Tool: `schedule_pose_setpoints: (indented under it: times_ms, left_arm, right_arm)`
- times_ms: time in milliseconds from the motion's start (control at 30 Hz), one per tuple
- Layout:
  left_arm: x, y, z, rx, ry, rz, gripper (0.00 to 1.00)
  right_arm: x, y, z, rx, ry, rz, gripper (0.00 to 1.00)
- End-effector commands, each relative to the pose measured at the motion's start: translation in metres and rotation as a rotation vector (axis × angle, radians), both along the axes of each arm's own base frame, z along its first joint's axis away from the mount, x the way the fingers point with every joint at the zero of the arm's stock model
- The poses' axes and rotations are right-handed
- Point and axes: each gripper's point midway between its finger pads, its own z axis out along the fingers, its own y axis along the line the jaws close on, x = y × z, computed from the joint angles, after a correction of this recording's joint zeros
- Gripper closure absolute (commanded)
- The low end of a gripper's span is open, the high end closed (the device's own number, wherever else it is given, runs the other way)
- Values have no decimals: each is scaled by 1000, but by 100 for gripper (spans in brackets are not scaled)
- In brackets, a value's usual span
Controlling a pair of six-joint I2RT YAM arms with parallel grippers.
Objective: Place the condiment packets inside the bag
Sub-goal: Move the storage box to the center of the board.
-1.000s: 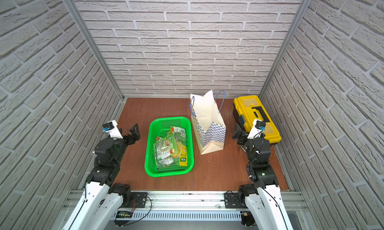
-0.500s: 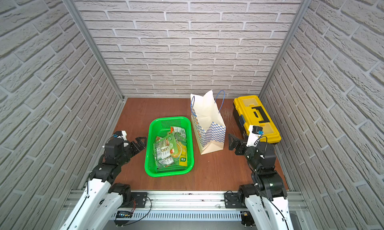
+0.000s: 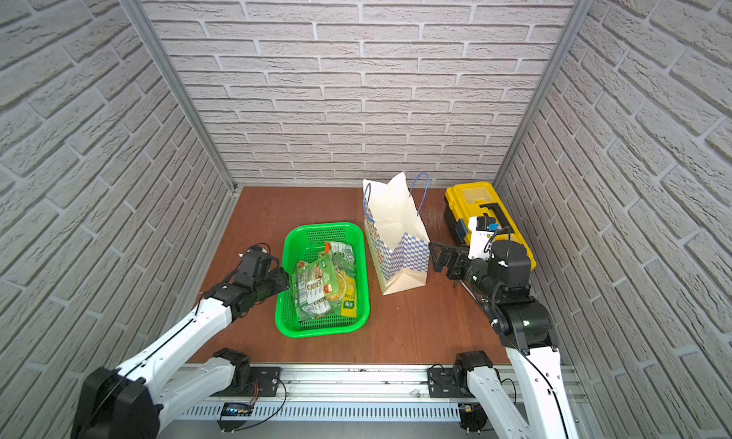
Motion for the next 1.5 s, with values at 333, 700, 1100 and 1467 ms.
schedule_pose_setpoints:
  times_ms: [333, 700, 1100, 1467]
  left_arm:
    - [77, 26, 23, 86, -90, 151, 92]
    - [137, 35, 20, 45, -4, -23, 87]
    - [101, 49, 74, 105, -45, -47, 25]
    - [78, -99, 246, 18, -541, -389, 2]
  right_arm:
    - [54, 9, 16, -16, 87, 49, 1]
    - [126, 23, 7, -69, 144, 88, 10]
    - [173, 25, 4, -250, 169, 36, 28]
    - [186, 37, 36, -214, 117, 50, 57]
